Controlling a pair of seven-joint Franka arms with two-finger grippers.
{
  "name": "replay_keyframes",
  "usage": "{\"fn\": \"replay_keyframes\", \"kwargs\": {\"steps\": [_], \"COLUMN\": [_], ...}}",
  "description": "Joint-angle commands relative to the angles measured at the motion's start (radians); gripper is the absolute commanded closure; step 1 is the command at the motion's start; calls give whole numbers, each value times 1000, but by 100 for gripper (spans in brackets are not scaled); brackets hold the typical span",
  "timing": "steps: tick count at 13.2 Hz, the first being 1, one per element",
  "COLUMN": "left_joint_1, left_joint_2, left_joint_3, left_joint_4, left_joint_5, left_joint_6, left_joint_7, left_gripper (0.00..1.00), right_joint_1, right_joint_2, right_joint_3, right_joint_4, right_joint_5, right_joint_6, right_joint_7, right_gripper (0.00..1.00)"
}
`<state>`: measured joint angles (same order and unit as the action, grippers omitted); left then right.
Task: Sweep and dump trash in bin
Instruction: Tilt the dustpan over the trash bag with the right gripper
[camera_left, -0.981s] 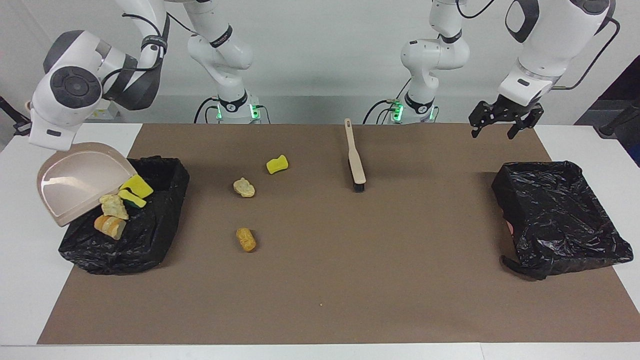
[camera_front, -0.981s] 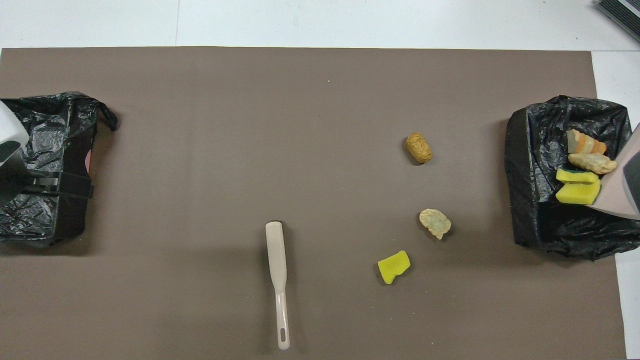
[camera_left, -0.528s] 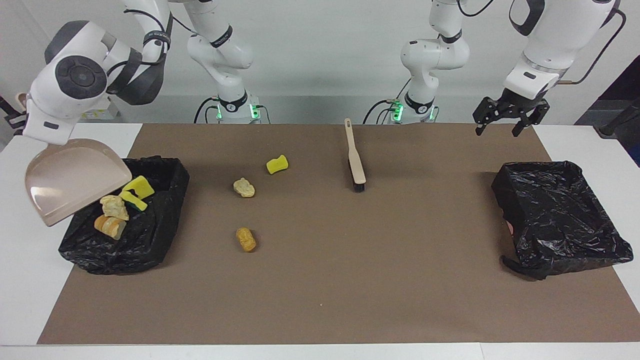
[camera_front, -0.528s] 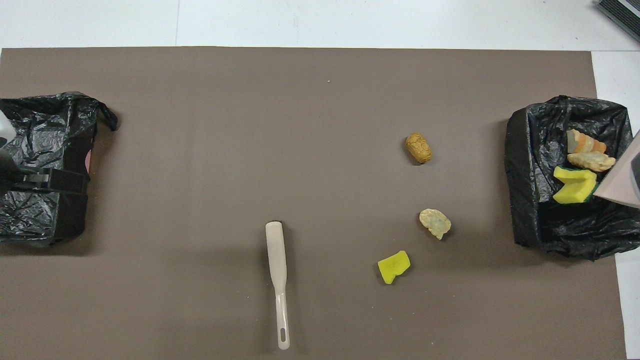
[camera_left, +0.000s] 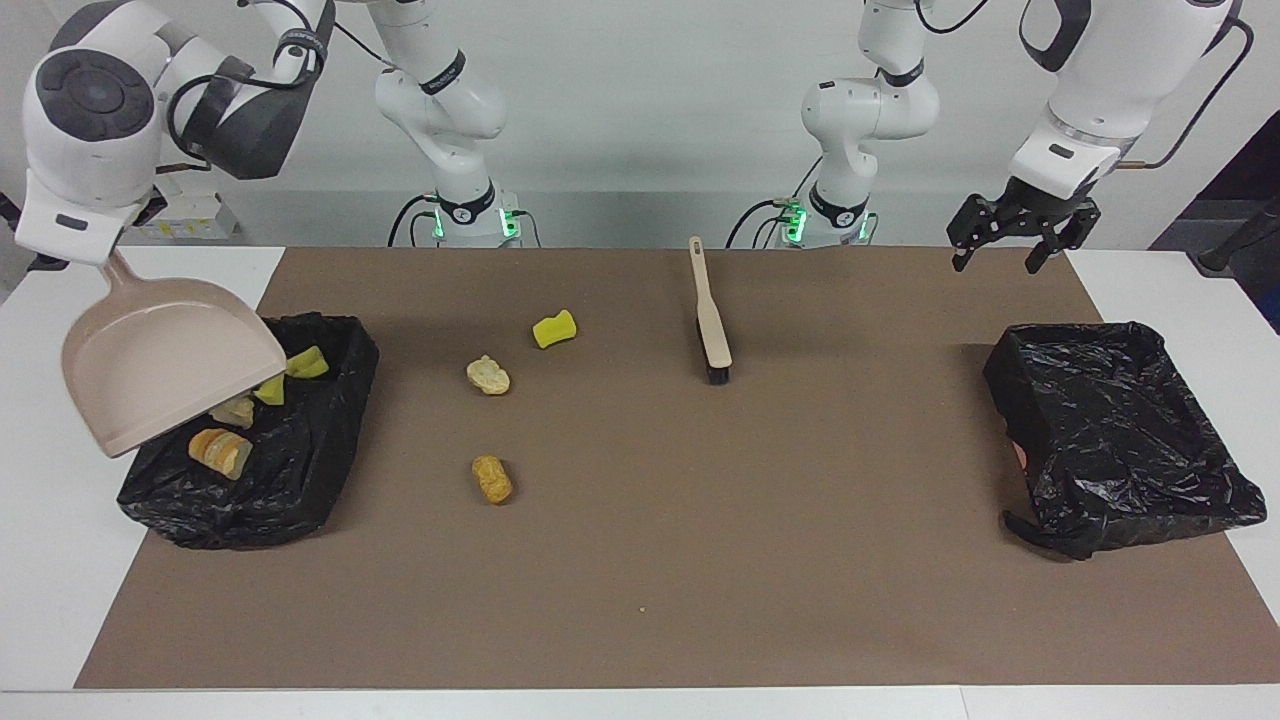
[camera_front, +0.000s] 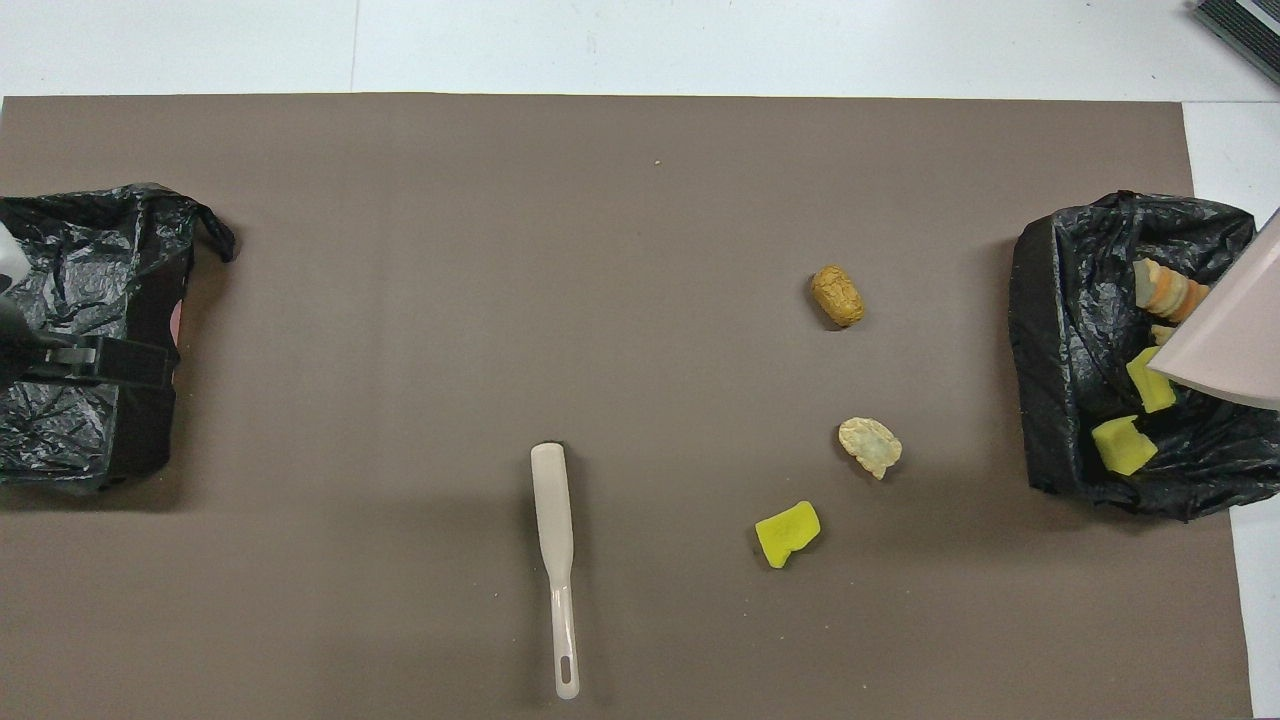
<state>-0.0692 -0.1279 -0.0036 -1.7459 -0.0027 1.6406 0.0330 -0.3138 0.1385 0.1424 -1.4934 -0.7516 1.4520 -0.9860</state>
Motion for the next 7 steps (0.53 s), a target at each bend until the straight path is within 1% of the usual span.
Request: {"fn": "replay_keyframes", "kwargs": {"steps": [1,2,3,4,7], "left_joint_1": [14,14,14,14,14], "left_joint_2": [-1,-1,-1,-2,-1], "left_joint_3": [-9,-7,-7,-7,-7], "left_joint_4": [13,13,13,13,13], "left_joint_5": [1,1,1,1,1], "left_joint_6": [-15,-15,-15,-15,-15], "left_joint_7": [4,4,2,2,4], "left_gripper": [0,0,0,0,0], "right_joint_1": [-54,-85,-94,-94,-96], "right_joint_2": [-11,-22,-22,-22,-23], "right_joint_3": [3,3,3,5,5], "right_joint_4": [7,-1,-2,-2,-4], "right_joint_5": [102,141,159,160,213], "right_joint_6": [91,128,149,154,156], "right_joint_7": [-31,-42,-55,-54,-49], "right_gripper": [100,100,100,100,100]}}
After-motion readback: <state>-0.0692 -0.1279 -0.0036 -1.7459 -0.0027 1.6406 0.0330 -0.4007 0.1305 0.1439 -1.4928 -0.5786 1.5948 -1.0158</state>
